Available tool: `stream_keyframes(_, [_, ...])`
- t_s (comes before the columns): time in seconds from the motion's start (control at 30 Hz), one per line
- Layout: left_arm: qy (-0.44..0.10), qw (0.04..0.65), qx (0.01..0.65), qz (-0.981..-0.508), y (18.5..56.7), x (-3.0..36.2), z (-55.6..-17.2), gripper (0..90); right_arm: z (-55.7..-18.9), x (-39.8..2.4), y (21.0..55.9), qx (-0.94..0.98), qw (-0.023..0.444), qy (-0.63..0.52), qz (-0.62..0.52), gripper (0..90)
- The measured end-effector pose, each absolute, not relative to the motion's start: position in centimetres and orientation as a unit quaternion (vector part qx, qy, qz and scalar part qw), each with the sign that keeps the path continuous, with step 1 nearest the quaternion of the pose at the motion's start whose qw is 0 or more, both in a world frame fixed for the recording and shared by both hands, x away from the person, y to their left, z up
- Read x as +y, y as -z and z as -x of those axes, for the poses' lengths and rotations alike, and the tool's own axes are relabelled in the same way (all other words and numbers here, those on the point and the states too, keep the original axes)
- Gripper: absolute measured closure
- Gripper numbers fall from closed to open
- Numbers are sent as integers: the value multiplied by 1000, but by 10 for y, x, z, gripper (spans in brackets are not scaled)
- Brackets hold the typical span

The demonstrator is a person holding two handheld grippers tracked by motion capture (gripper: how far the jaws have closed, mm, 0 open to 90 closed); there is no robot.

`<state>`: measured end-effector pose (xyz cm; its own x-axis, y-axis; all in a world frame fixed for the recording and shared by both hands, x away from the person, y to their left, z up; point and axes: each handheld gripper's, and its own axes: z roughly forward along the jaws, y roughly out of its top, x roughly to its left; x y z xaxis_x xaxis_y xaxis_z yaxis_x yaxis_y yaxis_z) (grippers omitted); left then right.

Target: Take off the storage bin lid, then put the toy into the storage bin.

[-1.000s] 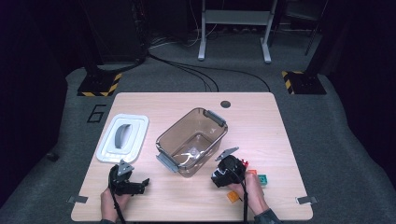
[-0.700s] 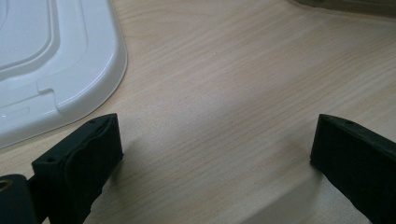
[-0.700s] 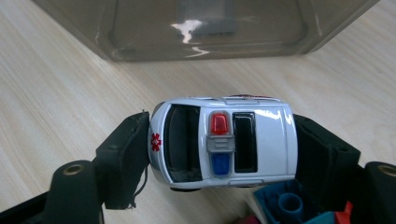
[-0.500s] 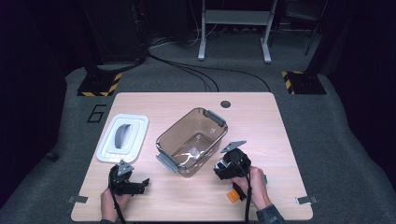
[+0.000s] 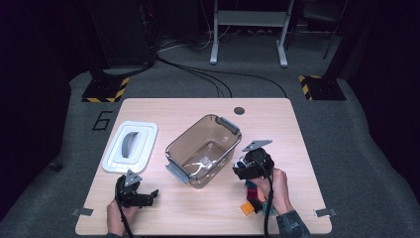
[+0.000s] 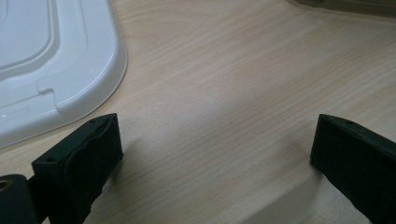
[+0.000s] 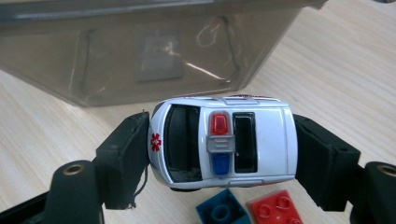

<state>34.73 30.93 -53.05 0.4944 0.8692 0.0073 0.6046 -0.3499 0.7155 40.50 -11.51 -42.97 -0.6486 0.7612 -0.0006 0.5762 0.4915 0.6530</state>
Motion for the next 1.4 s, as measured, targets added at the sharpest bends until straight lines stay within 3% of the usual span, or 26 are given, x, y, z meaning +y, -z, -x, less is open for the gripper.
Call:
stream_keyframes(0.7, [-201, 337, 462, -795, 531, 309, -347, 21, -428, -136, 408, 836, 164, -311, -422, 252])
stream_keyframes(1.4, [-201, 338, 462, -795, 531, 309, -347, 24, -453, -138, 361, 823, 204, -323, -421, 252])
